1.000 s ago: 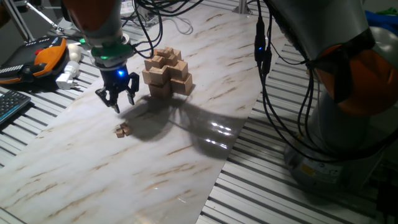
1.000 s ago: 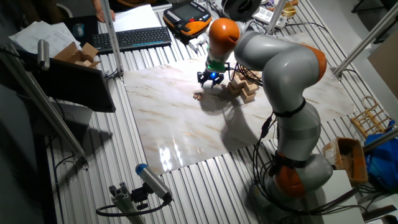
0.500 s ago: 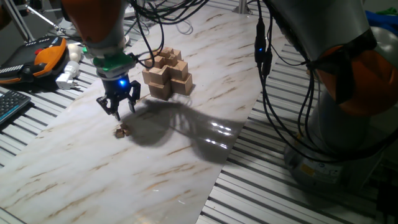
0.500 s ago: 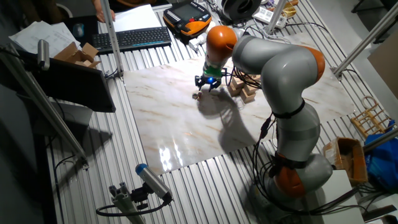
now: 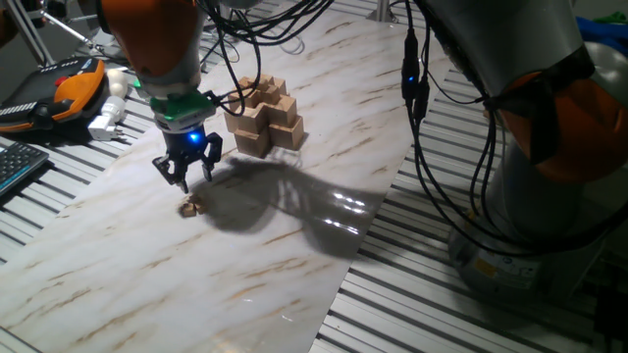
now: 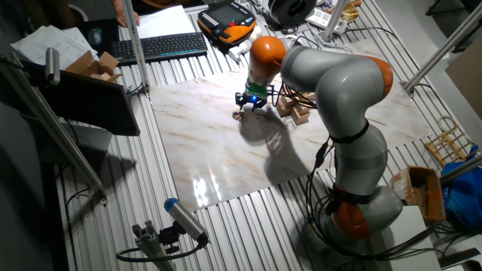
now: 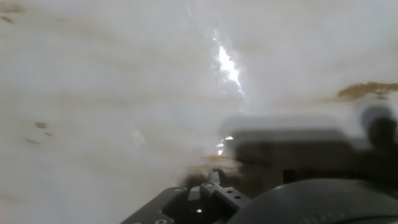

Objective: Stack the blocks into a cross shape

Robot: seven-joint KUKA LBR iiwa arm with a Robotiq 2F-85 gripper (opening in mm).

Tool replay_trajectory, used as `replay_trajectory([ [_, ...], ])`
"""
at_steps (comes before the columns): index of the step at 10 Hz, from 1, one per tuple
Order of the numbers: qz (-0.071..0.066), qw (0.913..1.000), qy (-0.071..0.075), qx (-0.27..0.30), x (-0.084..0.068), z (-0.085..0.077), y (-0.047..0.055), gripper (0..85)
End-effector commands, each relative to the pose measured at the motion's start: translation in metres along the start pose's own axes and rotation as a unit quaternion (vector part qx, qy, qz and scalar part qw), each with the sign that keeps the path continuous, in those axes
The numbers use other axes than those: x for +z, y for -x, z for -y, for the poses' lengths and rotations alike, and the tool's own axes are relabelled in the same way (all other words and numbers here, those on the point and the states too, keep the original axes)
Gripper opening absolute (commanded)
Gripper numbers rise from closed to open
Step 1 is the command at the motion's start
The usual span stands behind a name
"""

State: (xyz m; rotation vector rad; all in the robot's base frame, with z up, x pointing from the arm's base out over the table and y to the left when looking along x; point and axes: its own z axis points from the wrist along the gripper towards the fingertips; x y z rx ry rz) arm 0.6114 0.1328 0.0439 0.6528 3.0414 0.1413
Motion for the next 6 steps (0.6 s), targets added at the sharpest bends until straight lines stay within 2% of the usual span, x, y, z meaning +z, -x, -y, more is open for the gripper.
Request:
replay_trajectory([
  [1,0.003,1.0000,0.001,0.001,0.003,0.000,0.000,51.0],
  [3,0.004,1.0000,0.003,0.002,0.006,-0.001,-0.002,51.0],
  [6,0.008,0.9999,0.004,0.005,0.011,-0.002,-0.013,51.0],
])
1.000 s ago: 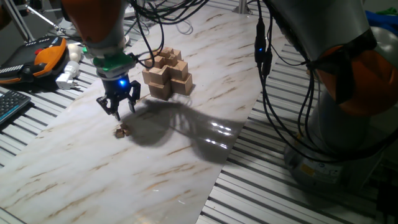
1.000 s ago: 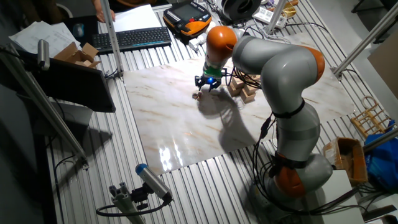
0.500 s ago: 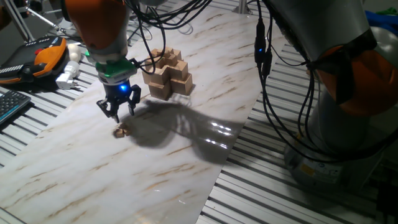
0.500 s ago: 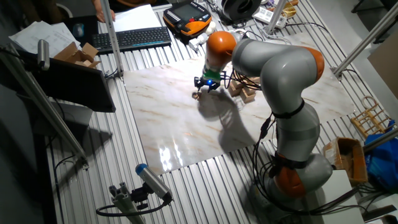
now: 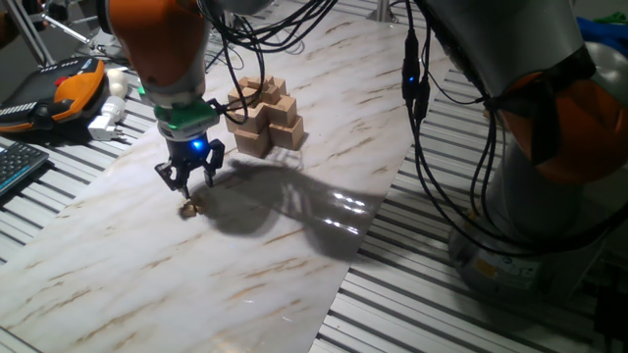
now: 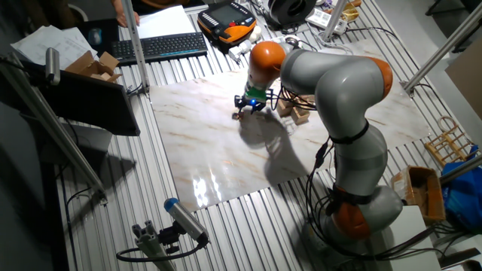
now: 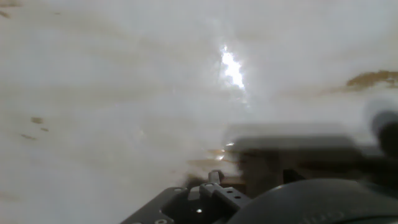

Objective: Stack the blocks into a cross shape

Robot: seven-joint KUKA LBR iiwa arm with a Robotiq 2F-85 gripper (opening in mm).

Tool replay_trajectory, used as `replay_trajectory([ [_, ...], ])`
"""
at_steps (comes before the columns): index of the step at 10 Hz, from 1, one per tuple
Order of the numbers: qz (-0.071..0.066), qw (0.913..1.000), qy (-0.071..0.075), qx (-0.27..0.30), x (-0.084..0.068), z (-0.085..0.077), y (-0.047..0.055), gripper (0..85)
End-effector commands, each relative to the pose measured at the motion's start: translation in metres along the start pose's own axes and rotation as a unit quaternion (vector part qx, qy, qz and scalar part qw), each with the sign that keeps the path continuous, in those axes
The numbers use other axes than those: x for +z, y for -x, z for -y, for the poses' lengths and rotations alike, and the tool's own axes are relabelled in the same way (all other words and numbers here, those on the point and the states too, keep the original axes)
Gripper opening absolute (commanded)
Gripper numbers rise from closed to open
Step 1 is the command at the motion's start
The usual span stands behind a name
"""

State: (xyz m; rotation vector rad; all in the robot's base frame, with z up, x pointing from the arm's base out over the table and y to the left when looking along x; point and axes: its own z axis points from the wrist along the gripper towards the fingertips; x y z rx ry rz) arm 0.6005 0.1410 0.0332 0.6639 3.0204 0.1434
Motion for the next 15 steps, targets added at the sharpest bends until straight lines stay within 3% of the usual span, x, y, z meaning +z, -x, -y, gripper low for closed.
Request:
replay_trajectory([
  [1,0.002,1.0000,-0.002,0.000,0.001,0.000,-0.001,51.0],
  [5,0.001,0.9999,-0.009,-0.011,0.002,0.000,0.000,51.0],
  [6,0.002,0.9996,-0.017,-0.021,0.002,0.000,0.000,34.0],
  [7,0.002,0.9995,-0.019,-0.027,0.002,0.001,0.000,34.0],
  [8,0.004,0.9993,-0.018,-0.032,0.003,0.001,0.000,17.0],
  [10,0.004,0.9990,-0.019,-0.039,0.003,0.001,0.001,17.0],
  [11,0.004,0.9986,-0.023,-0.048,0.002,0.001,0.002,0.0],
  [12,-0.002,0.9979,-0.025,-0.060,-0.001,0.002,0.004,0.0],
  [15,-0.029,0.9941,-0.046,-0.094,-0.047,0.012,0.017,0.0],
])
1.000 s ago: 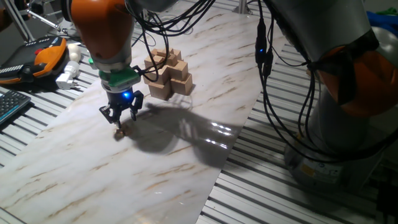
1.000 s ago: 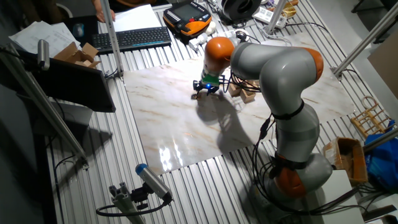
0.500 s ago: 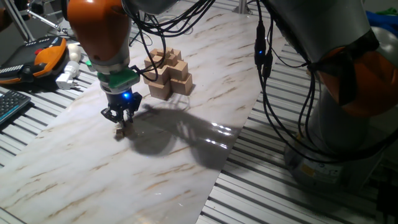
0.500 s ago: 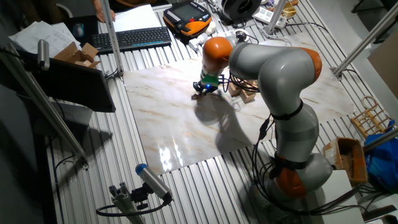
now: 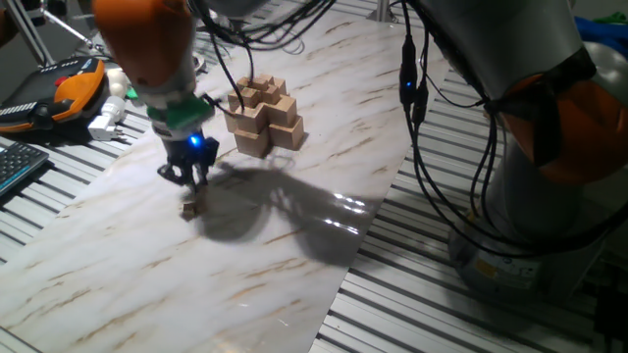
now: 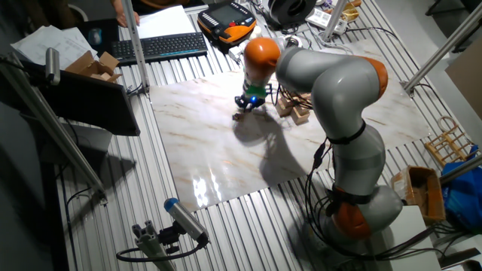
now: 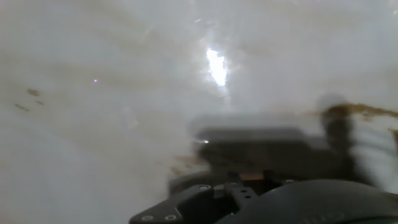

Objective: Stack the blocks into a cross shape

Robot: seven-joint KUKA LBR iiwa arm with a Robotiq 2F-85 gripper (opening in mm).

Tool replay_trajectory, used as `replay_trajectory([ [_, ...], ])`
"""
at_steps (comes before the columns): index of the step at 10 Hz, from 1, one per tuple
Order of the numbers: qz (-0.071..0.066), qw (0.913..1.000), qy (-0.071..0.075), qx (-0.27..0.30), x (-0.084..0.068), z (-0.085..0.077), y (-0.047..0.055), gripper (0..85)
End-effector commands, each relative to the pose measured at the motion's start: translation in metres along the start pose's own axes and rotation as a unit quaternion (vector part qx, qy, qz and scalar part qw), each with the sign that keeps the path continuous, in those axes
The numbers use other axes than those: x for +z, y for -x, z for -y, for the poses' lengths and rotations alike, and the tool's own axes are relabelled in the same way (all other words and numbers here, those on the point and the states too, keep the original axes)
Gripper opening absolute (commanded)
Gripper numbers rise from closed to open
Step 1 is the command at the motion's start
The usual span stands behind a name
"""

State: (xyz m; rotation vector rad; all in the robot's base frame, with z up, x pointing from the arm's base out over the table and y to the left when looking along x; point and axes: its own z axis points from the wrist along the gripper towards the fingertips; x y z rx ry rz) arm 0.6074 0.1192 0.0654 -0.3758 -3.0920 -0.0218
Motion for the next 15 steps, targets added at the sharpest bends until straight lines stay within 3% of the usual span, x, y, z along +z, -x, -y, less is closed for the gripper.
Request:
replay_trajectory([
  [1,-0.006,1.0000,0.002,-0.004,-0.034,0.009,0.000,0.0],
  [3,-0.012,0.9998,0.001,-0.017,-0.069,0.033,0.000,0.0],
  [5,-0.012,0.9993,0.004,-0.034,-0.091,0.057,0.006,0.0],
  [6,-0.015,0.9991,0.014,-0.038,-0.098,0.067,0.009,0.0],
  [11,-0.015,0.9987,0.008,-0.048,-0.106,0.084,0.013,0.0],
  [15,-0.020,0.9976,0.007,-0.066,-0.113,0.122,0.025,0.0],
])
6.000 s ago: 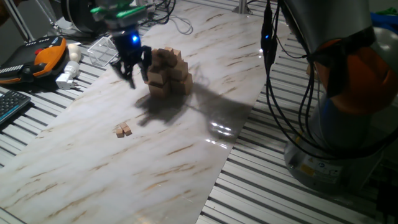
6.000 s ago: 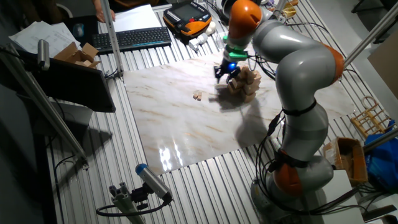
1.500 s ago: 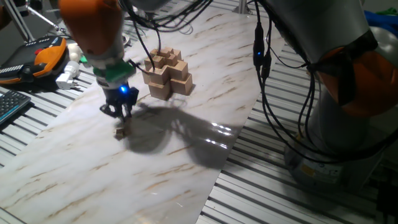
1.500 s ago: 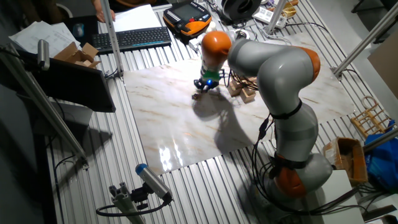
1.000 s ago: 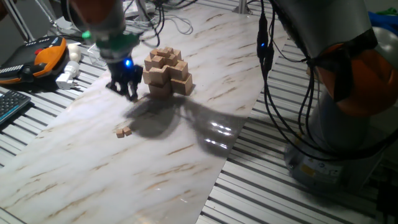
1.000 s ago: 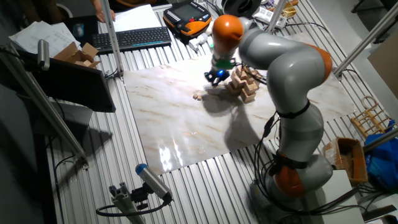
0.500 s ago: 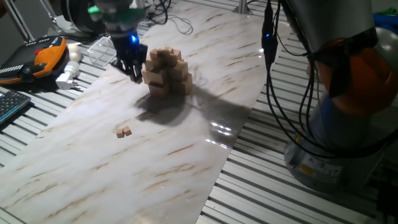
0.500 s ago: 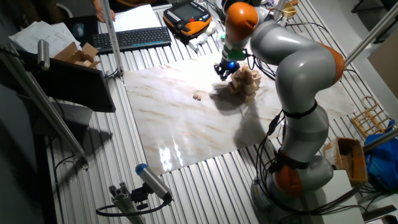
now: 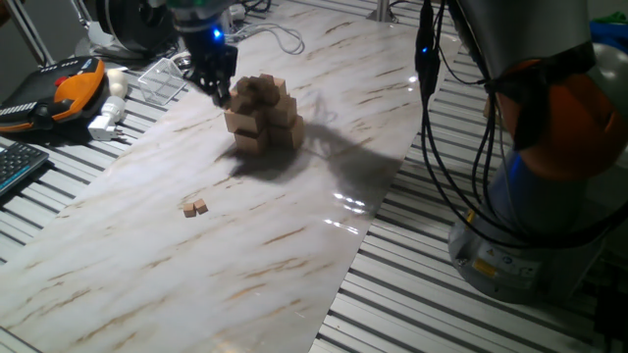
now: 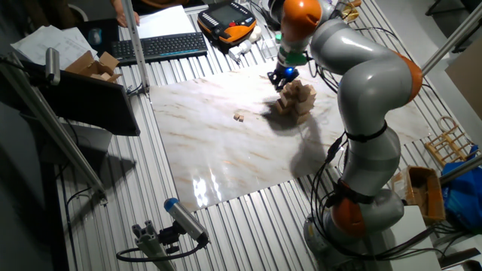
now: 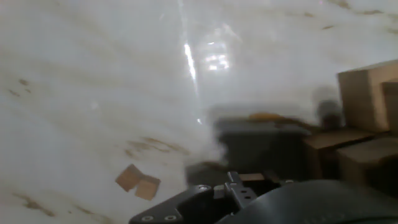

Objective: Stack the blocks into a cross shape

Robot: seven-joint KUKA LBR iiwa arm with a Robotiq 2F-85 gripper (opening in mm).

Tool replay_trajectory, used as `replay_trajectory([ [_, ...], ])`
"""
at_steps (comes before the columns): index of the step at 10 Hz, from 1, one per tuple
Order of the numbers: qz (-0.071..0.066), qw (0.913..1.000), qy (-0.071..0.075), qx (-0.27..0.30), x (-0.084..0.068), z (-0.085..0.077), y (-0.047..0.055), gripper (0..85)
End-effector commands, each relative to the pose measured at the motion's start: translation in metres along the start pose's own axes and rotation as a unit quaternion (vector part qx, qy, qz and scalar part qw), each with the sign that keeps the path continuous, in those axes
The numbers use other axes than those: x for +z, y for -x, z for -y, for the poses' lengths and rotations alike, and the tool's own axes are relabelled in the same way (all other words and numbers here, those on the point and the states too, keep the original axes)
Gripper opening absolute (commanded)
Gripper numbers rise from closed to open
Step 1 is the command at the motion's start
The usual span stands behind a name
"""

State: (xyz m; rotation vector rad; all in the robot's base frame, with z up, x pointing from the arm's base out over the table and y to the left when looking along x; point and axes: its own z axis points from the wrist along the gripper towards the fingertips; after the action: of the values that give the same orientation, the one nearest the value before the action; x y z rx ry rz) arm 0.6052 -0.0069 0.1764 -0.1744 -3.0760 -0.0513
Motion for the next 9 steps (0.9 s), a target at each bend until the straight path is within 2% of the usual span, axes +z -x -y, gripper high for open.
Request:
replay_trajectory([
  [1,0.001,1.0000,-0.004,0.003,-0.0005,0.0049,-0.0003,0.0],
  [3,-0.004,1.0000,0.001,0.001,-0.0003,0.0146,-0.0016,0.0],
  [5,-0.015,0.9998,0.012,0.011,0.0001,0.0098,-0.0018,0.0],
  [7,-0.012,0.9997,0.021,0.004,0.0007,0.0064,-0.0015,0.0],
  [9,-0.016,0.9994,0.027,-0.010,0.0007,0.0064,-0.0015,0.0],
])
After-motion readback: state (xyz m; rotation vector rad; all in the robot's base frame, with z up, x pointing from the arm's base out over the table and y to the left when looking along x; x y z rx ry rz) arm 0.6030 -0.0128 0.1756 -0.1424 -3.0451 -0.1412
